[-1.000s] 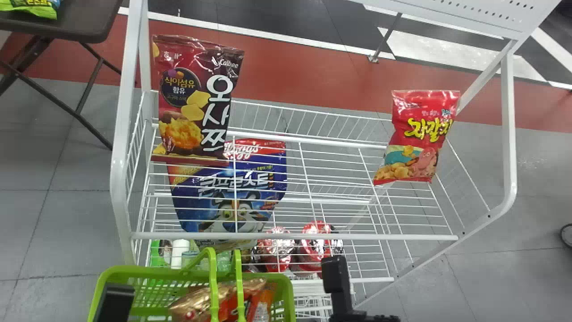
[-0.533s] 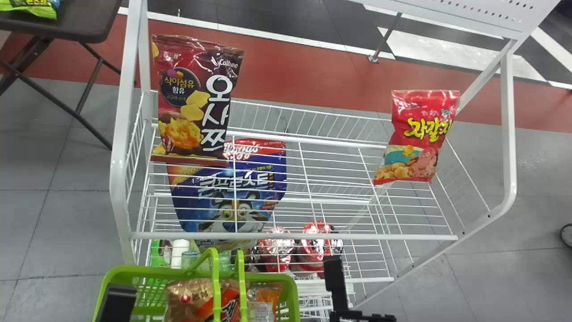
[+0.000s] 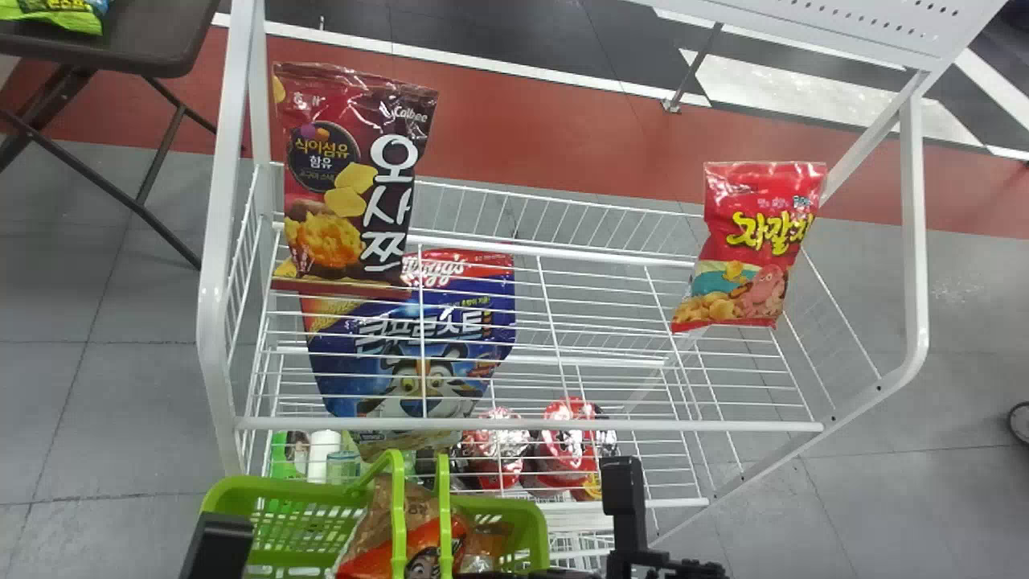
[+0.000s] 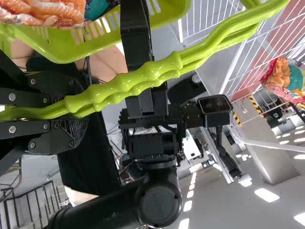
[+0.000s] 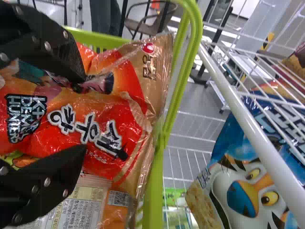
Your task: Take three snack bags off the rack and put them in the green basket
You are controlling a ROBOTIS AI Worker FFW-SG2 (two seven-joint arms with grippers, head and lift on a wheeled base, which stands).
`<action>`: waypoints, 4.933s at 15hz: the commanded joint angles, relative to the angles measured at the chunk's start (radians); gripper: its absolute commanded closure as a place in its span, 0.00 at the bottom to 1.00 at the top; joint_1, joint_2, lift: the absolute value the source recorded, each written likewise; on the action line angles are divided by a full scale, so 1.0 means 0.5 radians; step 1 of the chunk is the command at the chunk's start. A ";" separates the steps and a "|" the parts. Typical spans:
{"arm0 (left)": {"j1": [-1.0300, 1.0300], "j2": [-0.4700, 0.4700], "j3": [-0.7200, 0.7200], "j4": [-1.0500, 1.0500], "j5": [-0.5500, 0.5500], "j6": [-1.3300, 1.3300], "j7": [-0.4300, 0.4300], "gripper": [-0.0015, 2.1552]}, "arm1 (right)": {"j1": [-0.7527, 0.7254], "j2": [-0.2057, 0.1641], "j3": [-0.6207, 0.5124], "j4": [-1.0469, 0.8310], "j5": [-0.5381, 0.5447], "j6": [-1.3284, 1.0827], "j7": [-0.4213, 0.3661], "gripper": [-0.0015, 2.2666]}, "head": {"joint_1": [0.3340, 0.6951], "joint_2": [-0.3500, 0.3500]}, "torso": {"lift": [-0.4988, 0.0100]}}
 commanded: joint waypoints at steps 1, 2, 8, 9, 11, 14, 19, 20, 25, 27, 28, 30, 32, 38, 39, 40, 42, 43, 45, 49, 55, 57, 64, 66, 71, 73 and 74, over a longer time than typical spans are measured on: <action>0.000 0.000 -0.001 -0.002 0.000 0.000 0.006 0.58 | 0.004 -0.003 0.006 -0.018 0.027 -0.045 -0.003 0.03 | 1.00 0.00 | 0.93; 0.003 0.000 0.002 -0.002 0.000 0.000 0.006 0.58 | 0.020 0.000 -0.018 -0.073 0.027 -0.026 -0.007 0.03 | 1.00 0.00 | 0.93; 0.003 -0.006 -0.004 0.004 -0.006 -0.006 0.015 0.58 | 0.118 0.046 -0.417 -0.668 -0.164 0.477 0.061 0.03 | 1.00 0.00 | 0.93; 0.000 -0.006 -0.004 0.004 -0.006 -0.006 0.012 0.58 | 0.118 0.083 -0.525 -0.733 -0.243 0.501 0.070 0.03 | 1.00 0.00 | 0.93; 0.000 -0.006 -0.007 0.001 -0.009 -0.006 0.012 0.58 | 0.090 0.134 -0.736 -0.812 -0.335 0.317 0.092 0.03 | 1.00 0.00 | 0.93; 0.000 -0.006 -0.013 0.001 -0.018 -0.006 0.012 0.58 | 0.020 0.134 -0.810 -0.733 -0.277 -0.542 -0.077 0.03 | 1.00 0.00 | 0.93; -0.003 -0.006 -0.032 0.004 -0.028 0.000 0.015 0.58 | -0.477 0.134 -0.816 -0.177 0.054 -1.297 -0.277 0.03 | 1.00 0.00 | 0.93; -0.006 -0.003 -0.032 0.001 -0.034 0.000 0.015 0.58 | -0.560 0.134 -0.834 -0.052 0.125 -1.456 -0.344 0.03 | 1.00 0.00 | 0.93; -0.021 0.009 -0.023 0.001 -0.025 0.025 0.012 0.58 | -0.959 0.080 -0.966 0.565 0.447 -1.714 -0.494 0.04 | 1.00 0.00 | 0.93; -0.034 0.006 -0.029 0.010 -0.028 0.031 0.015 0.58 | -1.017 -0.061 -0.976 0.786 0.453 -1.720 -0.491 0.04 | 1.00 0.00 | 0.93; -0.040 0.009 -0.029 0.013 -0.025 0.037 0.015 0.58 | -1.023 -0.141 -0.951 0.872 0.453 -1.726 -0.464 0.04 | 1.00 0.00 | 0.93; -0.046 0.006 -0.035 0.013 -0.028 0.037 0.021 0.58 | -1.042 -0.187 -0.933 0.936 0.456 -1.744 -0.415 0.07 | 1.00 0.00 | 0.93; -0.055 0.006 -0.038 0.016 -0.028 0.050 0.030 0.58 | -1.066 -0.190 -0.930 0.949 0.459 -1.720 -0.319 0.75 | 1.00 0.00 | 0.93; -0.055 0.003 -0.035 0.022 -0.028 0.062 0.036 0.58 | -1.057 -0.190 -0.917 0.927 0.456 -1.689 -0.203 0.97 | 1.00 0.00 | 0.93; -0.055 0.003 -0.035 0.022 -0.028 0.062 0.036 0.58 | -1.039 -0.187 -0.923 0.906 0.435 -1.683 -0.200 0.97 | 1.00 0.00 | 0.93; -0.055 0.003 -0.035 0.019 -0.031 0.062 0.036 0.58 | -1.002 -0.184 -0.933 0.835 0.407 -1.652 -0.184 0.97 | 1.00 0.00 | 0.93; -0.058 0.000 -0.038 0.016 -0.031 0.068 0.042 0.58 | -0.901 -0.160 -0.942 0.654 0.300 -1.597 -0.169 0.98 | 1.00 0.00 | 0.93; -0.061 0.000 -0.041 0.016 -0.034 0.074 0.052 0.58 | -0.830 -0.156 -0.945 0.534 0.220 -1.548 -0.169 0.97 | 1.00 0.00 | 0.93; -0.071 -0.003 -0.050 0.016 -0.034 0.074 0.061 0.58 | -0.689 -0.135 -0.976 0.246 0.073 -1.352 -0.157 0.97 | 1.00 0.00 | 0.93; -0.071 -0.003 -0.053 0.016 -0.034 0.074 0.064 0.58 | -0.462 0.055 -1.163 -0.426 -0.164 -0.591 0.052 0.97 | 1.00 0.00 | 0.93; -0.071 -0.006 -0.059 0.032 -0.031 0.062 0.064 0.58 | -0.186 0.134 -1.282 -0.843 -0.434 0.667 0.309 0.97 | 1.00 0.00 | 0.93; -0.071 -0.009 -0.063 0.035 -0.031 0.056 0.064 0.58 | -0.143 0.134 -1.276 -0.846 -0.430 0.751 0.359 0.97 | 1.00 0.00 | 0.93; -0.071 -0.015 -0.059 0.035 -0.025 0.043 0.061 0.58 | -0.045 0.025 -0.767 -0.223 -0.182 0.751 0.337 0.97 | 1.00 0.00 | 0.93; -0.071 -0.015 -0.063 0.035 -0.025 0.043 0.058 0.58 | -0.045 0.003 -0.644 -0.116 -0.164 0.661 0.316 0.97 | 1.00 0.00 | 0.93; -0.067 -0.015 -0.066 0.032 -0.025 0.043 0.058 0.58 | -0.048 -0.006 -0.426 -0.101 -0.185 0.667 0.309 0.97 | 1.00 0.00 | 0.93; -0.061 -0.012 -0.063 0.028 -0.025 0.043 0.055 0.58 | -0.060 -0.006 -0.399 -0.098 -0.194 0.655 0.309 0.97 | 1.00 0.00 | 0.93; -0.058 -0.012 -0.059 0.025 -0.025 0.043 0.055 0.58 | -0.072 -0.006 -0.374 -0.067 -0.164 0.630 0.300 0.93 | 1.00 0.00 | 0.93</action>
